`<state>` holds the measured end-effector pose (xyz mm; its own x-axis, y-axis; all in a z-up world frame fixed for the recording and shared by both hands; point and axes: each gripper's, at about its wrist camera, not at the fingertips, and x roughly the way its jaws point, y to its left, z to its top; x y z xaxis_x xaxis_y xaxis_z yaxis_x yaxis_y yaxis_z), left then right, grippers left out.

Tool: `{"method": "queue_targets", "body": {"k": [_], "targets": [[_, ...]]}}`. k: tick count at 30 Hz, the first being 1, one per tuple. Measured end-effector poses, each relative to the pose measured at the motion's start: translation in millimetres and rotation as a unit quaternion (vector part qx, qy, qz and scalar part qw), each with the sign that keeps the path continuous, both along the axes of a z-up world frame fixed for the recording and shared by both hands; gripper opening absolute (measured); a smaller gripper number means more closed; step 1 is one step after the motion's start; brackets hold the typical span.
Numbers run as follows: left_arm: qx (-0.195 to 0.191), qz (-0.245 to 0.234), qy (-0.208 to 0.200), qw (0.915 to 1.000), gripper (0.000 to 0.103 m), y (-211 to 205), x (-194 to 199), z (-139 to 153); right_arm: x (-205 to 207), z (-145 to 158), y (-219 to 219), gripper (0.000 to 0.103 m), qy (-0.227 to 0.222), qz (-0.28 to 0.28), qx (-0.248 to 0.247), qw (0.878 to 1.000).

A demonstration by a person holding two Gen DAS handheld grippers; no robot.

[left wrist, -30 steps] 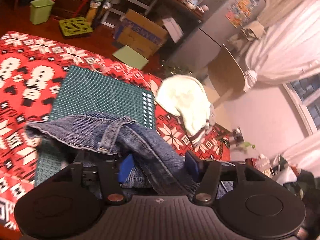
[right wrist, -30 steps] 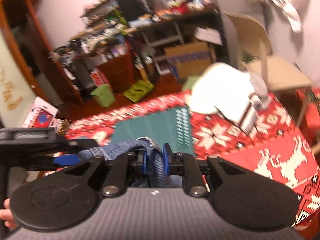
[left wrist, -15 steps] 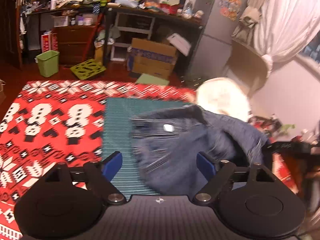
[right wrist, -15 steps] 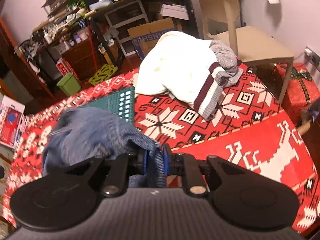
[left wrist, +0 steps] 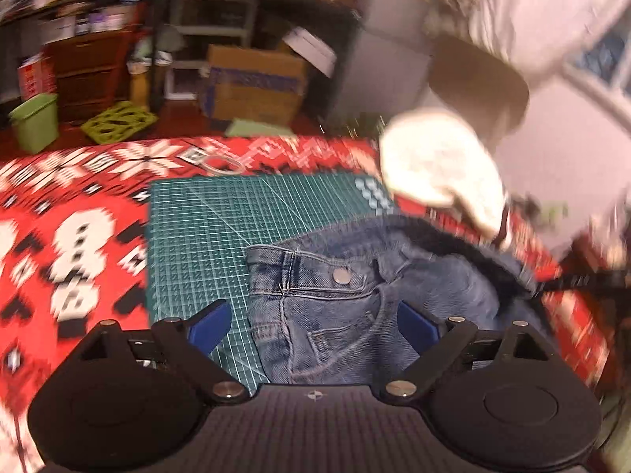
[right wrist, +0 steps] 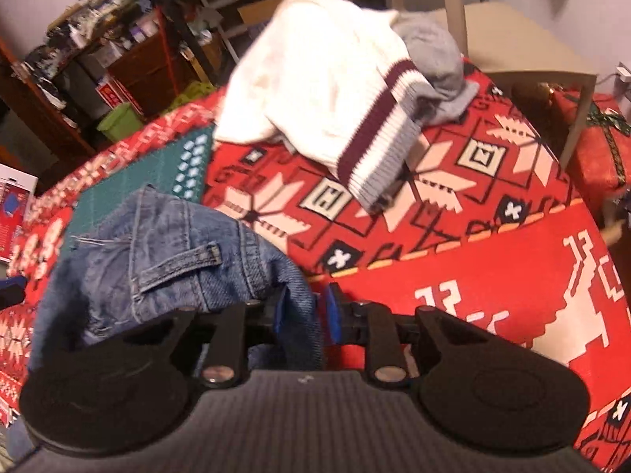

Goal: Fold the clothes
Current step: 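Lower the held shorts onto the green cutting mat with both grippers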

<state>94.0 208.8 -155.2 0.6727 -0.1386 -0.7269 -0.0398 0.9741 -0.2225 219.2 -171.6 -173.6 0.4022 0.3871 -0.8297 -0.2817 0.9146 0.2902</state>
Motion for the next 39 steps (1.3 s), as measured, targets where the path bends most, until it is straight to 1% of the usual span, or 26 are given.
{"method": "queue_targets", "body": {"k": [2,3,4,7,9,10,12,14,15,18,19,21,24,26,29,33,37,39], "targets": [[0.006,-0.011,0.024,0.9996,0.091,0,16,-3,3,1,4,0.049,0.011,-0.007,-0.018,1.0],[0.007,-0.016,0.032,0.9993,0.091,0,21,-4,3,4,6,0.065,0.016,-0.013,-0.032,0.999],[0.006,-0.019,0.04,0.999,0.091,0,25,-5,3,8,7,0.077,0.018,-0.016,-0.044,0.999],[0.003,-0.002,0.066,0.9978,0.09,-2,34,-3,0,21,11,0.094,0.014,-0.012,-0.072,0.997],[0.016,0.014,0.087,0.996,0.087,-5,37,2,-2,34,12,0.101,0.017,-0.011,-0.075,0.997],[0.015,0.018,0.097,0.995,0.083,-5,38,5,-3,39,13,0.101,0.02,-0.012,-0.075,0.997],[0.01,0.026,0.116,0.9928,0.083,-5,40,12,-3,52,17,0.102,0.029,-0.015,-0.084,0.996],[-0.011,0.038,0.13,0.9907,0.084,-1,41,22,-4,66,24,0.102,0.026,-0.016,-0.092,0.995],[-0.015,0.043,0.136,0.9897,0.084,1,42,25,-5,70,28,0.102,0.02,-0.016,-0.095,0.995],[0.023,0.061,0.152,0.9862,0.084,-1,44,29,-4,79,37,0.102,0.003,-0.026,-0.108,0.994],[0.022,0.067,0.159,0.9847,0.084,0,45,27,-3,78,40,0.102,0.002,-0.036,-0.117,0.993],[-0.004,0.075,0.18,0.9808,0.083,3,46,19,-2,73,42,0.102,0.011,-0.059,-0.118,0.991],[-0.015,0.079,0.207,0.9751,0.084,2,47,6,-4,61,48,0.102,0.032,-0.061,-0.127,0.99],[-0.003,0.072,0.224,0.9718,0.083,-4,49,-1,-5,53,54,0.102,0.044,-0.052,-0.136,0.988],[-0.002,0.069,0.245,0.9671,0.083,-6,52,-11,-2,42,63,0.102,0.056,-0.049,-0.147,0.986],[0.006,0.081,0.26,0.962,0.084,-5,56,-22,7,16,72,0.102,0.086,-0.05,-0.174,0.98],[0.015,0.089,0.27,0.9586,0.084,-6,62,-31,10,-6,81,0.102,0.101,-0.038,-0.196,0.975],[0.012,0.089,0.279,0.9563,0.084,-5,66,-37,11,-14,84,0.102,0.104,-0.028,-0.203,0.973]]}}
